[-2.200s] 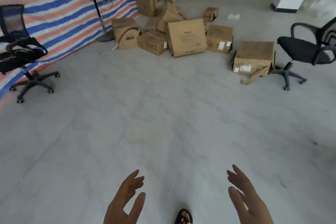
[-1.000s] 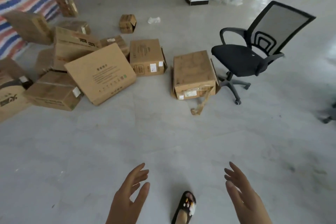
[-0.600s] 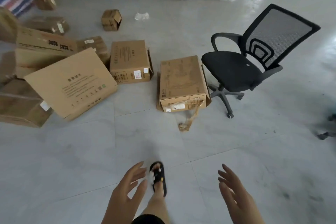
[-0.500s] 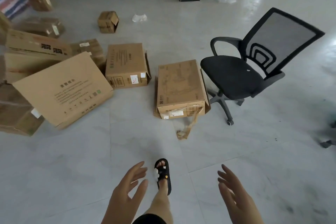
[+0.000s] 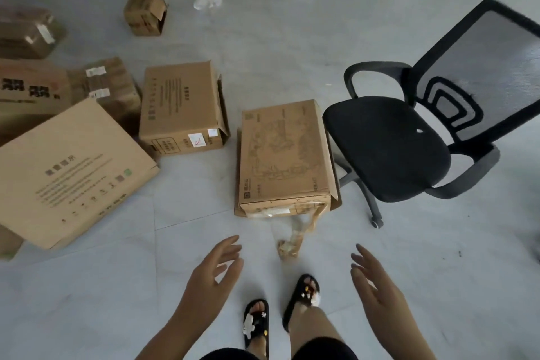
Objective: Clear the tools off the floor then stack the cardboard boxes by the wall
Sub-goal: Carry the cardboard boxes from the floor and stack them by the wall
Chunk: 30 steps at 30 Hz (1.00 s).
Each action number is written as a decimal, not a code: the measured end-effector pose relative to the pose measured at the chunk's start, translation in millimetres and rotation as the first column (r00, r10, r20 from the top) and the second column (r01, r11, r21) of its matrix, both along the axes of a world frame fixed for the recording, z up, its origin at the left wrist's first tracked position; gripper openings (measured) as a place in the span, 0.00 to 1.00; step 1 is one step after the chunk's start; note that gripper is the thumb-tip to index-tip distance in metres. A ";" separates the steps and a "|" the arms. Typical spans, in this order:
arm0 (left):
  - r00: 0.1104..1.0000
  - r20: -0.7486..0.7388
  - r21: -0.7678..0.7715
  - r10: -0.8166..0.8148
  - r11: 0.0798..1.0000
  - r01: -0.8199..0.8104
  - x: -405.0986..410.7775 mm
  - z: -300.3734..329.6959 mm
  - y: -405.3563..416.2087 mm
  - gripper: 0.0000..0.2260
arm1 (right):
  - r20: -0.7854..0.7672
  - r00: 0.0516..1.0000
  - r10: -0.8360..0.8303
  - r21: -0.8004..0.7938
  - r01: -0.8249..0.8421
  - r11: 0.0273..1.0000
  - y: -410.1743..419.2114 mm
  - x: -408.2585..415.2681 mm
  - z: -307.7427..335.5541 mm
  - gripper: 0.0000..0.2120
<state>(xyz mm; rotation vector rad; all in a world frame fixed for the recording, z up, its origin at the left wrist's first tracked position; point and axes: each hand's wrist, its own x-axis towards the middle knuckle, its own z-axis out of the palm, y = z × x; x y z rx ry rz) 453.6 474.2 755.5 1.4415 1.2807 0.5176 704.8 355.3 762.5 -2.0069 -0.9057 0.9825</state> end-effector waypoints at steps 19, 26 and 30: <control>0.833 -0.382 -0.211 0.399 0.840 -0.499 157.9 -428.3 265.8 0.22 | 0.236 0.968 0.083 -0.380 0.013 0.925 303.7 215.5 -413.2 0.27; 0.569 -0.260 -0.448 0.780 0.424 -0.787 139.8 -576.7 305.7 0.23 | 0.181 0.970 -0.160 -0.256 0.203 0.945 309.6 217.0 -535.7 0.29; 0.563 -0.107 -0.552 0.820 0.422 -0.719 133.1 -606.1 309.9 0.19 | -0.064 0.948 -0.313 -0.155 0.301 0.941 313.2 220.1 -544.7 0.31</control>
